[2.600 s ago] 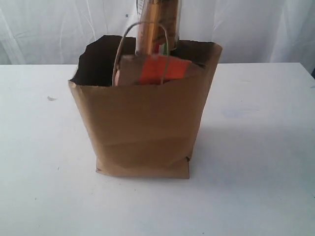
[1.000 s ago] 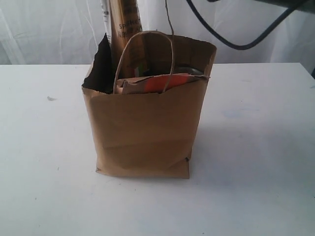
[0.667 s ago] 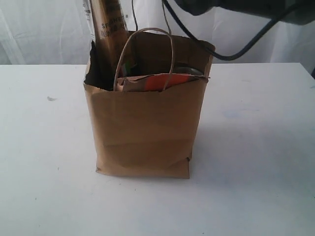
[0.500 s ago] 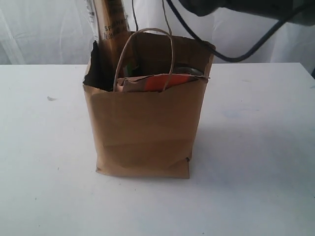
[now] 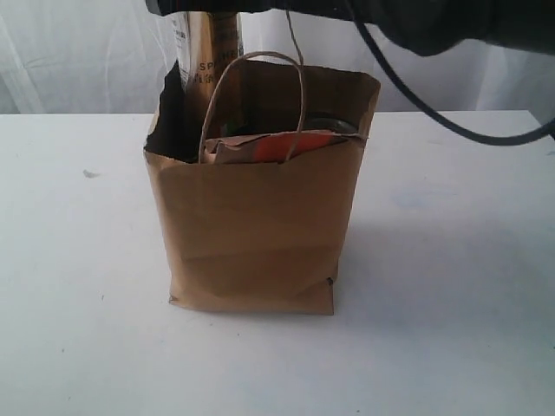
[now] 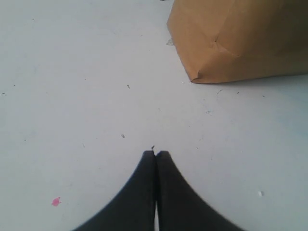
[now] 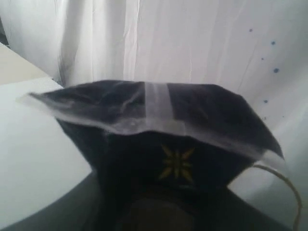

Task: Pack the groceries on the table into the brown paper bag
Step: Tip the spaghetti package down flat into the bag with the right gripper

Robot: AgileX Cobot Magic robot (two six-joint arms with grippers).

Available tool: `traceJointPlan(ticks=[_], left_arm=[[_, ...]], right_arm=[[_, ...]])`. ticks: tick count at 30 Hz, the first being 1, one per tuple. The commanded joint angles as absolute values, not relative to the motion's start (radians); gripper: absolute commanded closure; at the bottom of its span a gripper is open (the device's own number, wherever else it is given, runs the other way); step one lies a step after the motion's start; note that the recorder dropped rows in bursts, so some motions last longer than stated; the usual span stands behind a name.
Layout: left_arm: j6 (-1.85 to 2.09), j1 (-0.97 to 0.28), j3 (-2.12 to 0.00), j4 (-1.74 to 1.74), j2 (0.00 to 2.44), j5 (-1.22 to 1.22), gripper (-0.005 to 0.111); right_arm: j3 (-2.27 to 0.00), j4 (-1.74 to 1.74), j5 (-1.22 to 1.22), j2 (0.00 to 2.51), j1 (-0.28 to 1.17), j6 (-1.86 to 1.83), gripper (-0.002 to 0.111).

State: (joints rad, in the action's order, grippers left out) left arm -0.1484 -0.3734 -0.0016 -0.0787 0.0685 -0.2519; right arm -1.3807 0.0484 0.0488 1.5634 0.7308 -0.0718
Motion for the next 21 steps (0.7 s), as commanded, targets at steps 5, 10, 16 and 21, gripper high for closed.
traceJointPlan(ticks=[5,10,16,21], left_arm=[[-0.15,-0.369,0.0,-0.074,0.059,-0.255,0.107],[-0.15,-0.369,0.0,-0.074,0.059,-0.255,0.107],[-0.15,-0.369,0.0,-0.074,0.059,-0.255,0.107],[-0.15,-0.369,0.0,-0.074,0.059,-0.255,0.107]], right_arm=[[-1.349,0.055,0.482,1.543,0.706,-0.072,0.108],[-1.349,0.062,0.608,1.538,0.706,-0.074,0.108],[-1.347,0.077,0.647,1.524,0.706,-0.074,0.108],[-1.347,0.082,0.741,1.512,0.706,-0.085,0.108]])
